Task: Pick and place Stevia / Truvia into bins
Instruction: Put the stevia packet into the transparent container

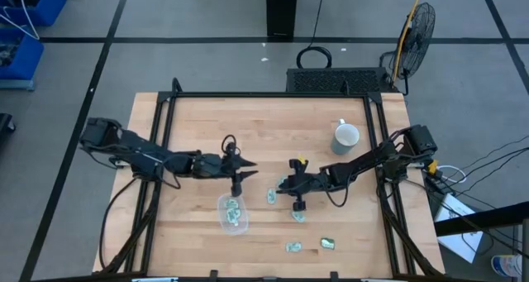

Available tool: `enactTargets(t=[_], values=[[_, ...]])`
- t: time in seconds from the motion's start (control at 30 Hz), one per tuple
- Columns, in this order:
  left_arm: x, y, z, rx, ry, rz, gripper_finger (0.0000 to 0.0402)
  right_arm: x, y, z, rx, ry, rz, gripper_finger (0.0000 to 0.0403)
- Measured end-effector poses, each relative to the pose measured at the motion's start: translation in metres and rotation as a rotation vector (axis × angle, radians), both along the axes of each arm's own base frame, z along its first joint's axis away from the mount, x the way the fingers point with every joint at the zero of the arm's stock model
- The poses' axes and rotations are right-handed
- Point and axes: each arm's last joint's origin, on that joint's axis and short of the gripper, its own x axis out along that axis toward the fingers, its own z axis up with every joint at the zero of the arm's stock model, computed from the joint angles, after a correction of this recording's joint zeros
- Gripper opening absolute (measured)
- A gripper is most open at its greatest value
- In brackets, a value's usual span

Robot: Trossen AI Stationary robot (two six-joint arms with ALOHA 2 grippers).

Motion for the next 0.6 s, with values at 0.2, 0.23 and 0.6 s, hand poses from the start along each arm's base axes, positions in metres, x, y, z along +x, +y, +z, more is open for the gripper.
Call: enactTargets(t=[0.2, 0.23, 0.6], values=[[0.004, -0.011, -0.004, -0.012, -0.035, -0.040, 0.0127, 0.004, -0.005, 0.007, -0.009, -0.080, -0.094, 0.0000], [0.004, -0.011, -0.004, -0.009, -0.034, -0.038, 0.0132, 0.006, -0.006, 0.009, 0.004, -0.112, -0.100, 0.0000], [0.003, -0.018, -0.007, 0.092, -0.015, -0.042, 0.0236, 0.020, 0.000, 0.036, 0.231, -0.414, -0.060, 0.0000]])
